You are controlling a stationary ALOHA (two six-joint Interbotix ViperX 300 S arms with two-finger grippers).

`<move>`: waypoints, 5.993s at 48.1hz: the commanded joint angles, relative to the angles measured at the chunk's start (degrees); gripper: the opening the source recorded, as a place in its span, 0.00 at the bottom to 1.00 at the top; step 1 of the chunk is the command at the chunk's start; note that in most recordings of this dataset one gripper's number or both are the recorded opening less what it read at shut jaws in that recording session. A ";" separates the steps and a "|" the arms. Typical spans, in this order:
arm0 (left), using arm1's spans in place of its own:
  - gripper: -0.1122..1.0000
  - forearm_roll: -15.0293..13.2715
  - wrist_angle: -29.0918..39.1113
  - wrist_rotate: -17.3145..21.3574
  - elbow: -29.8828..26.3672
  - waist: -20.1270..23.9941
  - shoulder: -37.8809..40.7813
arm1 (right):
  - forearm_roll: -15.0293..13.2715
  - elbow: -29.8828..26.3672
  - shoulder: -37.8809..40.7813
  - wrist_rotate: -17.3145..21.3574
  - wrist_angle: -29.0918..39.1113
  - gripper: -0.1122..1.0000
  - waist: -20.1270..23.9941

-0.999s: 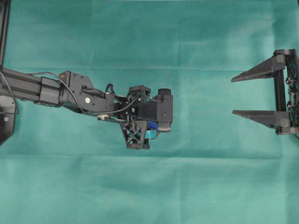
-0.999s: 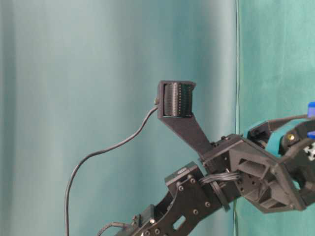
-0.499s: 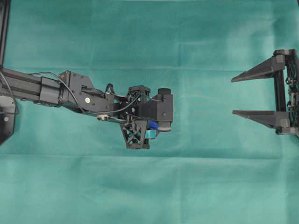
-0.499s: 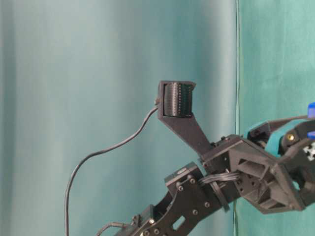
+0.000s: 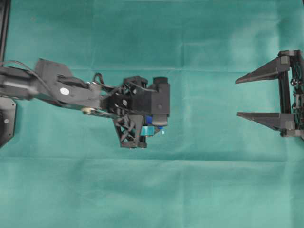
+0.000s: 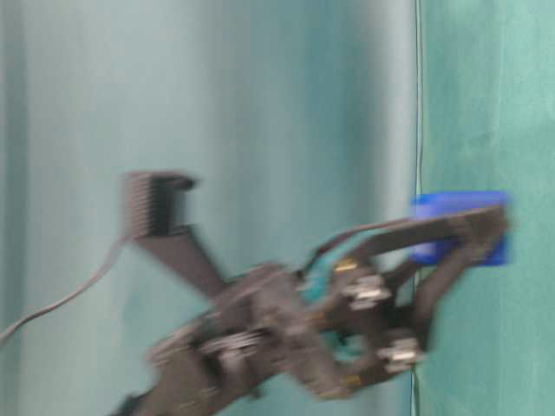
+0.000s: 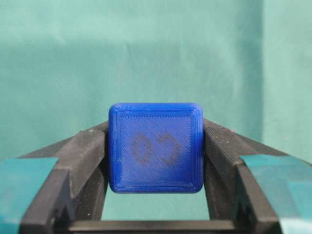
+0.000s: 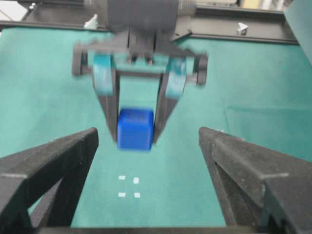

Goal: Handover the blue block to the right arm after grasping it with the left arm, then place it in the designated position.
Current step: 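Lift the blue cube with the left gripper and rotate it upright, then move the open right gripper toward the cube held by the left gripper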

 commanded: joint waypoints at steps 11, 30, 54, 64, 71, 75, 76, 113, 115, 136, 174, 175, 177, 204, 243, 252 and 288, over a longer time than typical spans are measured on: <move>0.52 -0.09 5.01 0.26 -3.16 -0.09 -9.67 | -0.09 -1.41 0.26 -0.09 -0.18 0.94 0.00; 0.52 0.00 15.47 0.26 -11.16 -0.09 -16.08 | 0.00 -1.41 0.26 -0.26 -0.09 0.94 0.00; 0.52 0.09 18.63 0.18 -12.74 -0.09 -16.08 | -0.09 -1.41 0.35 -0.18 0.09 0.94 -0.09; 0.52 0.09 18.63 0.18 -12.74 -0.09 -16.08 | 0.00 -1.49 0.35 -0.18 0.09 0.94 0.00; 0.52 0.09 18.63 0.18 -12.74 -0.09 -16.08 | 0.00 -1.41 0.35 -0.18 0.09 0.94 0.00; 0.52 0.09 18.63 0.18 -12.74 -0.09 -16.08 | 0.00 -1.41 0.35 -0.18 0.09 0.94 0.00; 0.52 0.09 18.63 0.18 -12.74 -0.09 -16.08 | 0.00 -1.41 0.35 -0.18 0.09 0.94 0.00; 0.52 0.09 18.63 0.18 -12.66 -0.09 -16.08 | 0.00 -1.41 0.26 -0.18 0.09 0.94 0.00; 0.52 0.09 18.63 0.18 -12.66 -0.09 -16.08 | -0.09 -1.49 0.35 -0.18 0.09 0.94 0.00; 0.52 0.09 18.54 0.18 -12.39 -0.09 -16.17 | 0.00 -1.49 0.35 -0.18 0.09 0.94 0.00; 0.52 0.09 2.02 0.09 -2.90 -0.09 -20.57 | 0.00 -1.49 0.35 -0.44 -0.09 0.94 0.00; 0.52 0.09 0.70 0.18 -2.20 -0.09 -20.83 | -0.09 -1.49 0.35 -0.44 -0.18 0.94 0.00; 0.52 0.09 -2.29 0.18 -0.53 -0.09 -21.71 | -0.09 -1.49 0.35 -0.44 -0.18 0.94 -0.09; 0.52 0.00 -21.18 0.26 8.17 -0.09 -24.17 | -1.49 -1.67 0.35 -0.53 -1.14 0.94 0.00; 0.52 -0.09 -21.09 0.18 8.26 -0.09 -24.26 | -18.81 -7.03 0.35 -3.78 2.11 0.94 0.00; 0.52 -0.18 -21.09 0.18 8.26 -0.09 -24.26 | -28.30 -8.79 0.44 -8.35 2.90 0.93 0.00; 0.52 -0.18 -20.92 0.18 8.26 -0.09 -24.26 | -51.86 -9.23 1.23 -19.34 2.02 0.92 0.00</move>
